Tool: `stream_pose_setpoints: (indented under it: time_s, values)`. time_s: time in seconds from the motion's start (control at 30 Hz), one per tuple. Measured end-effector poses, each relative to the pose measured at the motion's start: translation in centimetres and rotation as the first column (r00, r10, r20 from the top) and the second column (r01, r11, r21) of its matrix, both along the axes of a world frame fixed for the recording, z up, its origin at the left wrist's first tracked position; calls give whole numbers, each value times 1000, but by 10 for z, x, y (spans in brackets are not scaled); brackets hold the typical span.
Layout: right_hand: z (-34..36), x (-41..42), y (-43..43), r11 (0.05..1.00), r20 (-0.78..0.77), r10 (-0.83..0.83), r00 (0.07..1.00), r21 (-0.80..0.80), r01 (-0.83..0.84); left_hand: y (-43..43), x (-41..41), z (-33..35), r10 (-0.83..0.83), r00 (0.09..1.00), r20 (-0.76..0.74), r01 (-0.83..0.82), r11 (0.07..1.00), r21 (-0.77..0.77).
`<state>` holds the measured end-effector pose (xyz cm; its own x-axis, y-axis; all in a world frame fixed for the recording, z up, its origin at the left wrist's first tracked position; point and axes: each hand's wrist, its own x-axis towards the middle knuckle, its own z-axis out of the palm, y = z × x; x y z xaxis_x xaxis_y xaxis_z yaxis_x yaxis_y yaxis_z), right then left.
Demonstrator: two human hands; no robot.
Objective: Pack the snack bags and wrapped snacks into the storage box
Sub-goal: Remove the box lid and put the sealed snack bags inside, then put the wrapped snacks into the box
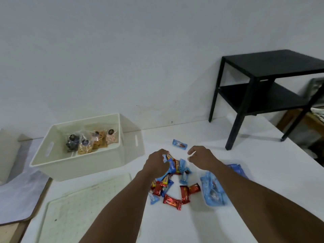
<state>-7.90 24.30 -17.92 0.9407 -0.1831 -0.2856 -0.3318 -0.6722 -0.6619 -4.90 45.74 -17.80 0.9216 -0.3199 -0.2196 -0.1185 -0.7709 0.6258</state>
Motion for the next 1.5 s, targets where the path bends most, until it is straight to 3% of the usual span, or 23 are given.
stream_pose_setpoints:
  time_s: [0.23,0.43,0.53,0.7,0.97,1.17,1.3,1.5]
  values:
    - [-59,-51,-85,958,8,-277,961,-81,276,-100,-19,-59,-121,982,-143,119,993,-24]
    - [-92,-80,-140,929,-139,-350,926,-183,323,-160,-20,-109,-72,975,-208,82,996,37]
    - [-109,-81,-141,941,-170,-328,929,-148,305,-171,-24,-124,17,965,-260,-10,1000,28]
    - [-128,-77,-122,944,-129,-313,941,-149,293,-167,-32,-140,6,943,-333,-14,1000,-20]
    - [-142,-72,-124,970,-83,-222,972,-125,211,-150,-39,-145,138,951,-277,-163,984,-70]
    - [-131,-68,-109,951,-40,-38,998,-310,24,-122,-49,-134,250,942,-225,-283,951,-126]
    - [-110,-61,-109,996,24,-78,997,47,77,-125,-44,-119,296,930,-217,-336,925,-176]
    - [-81,-58,-160,992,110,-60,992,119,46,-175,-31,-90,231,957,-173,-268,933,-241]
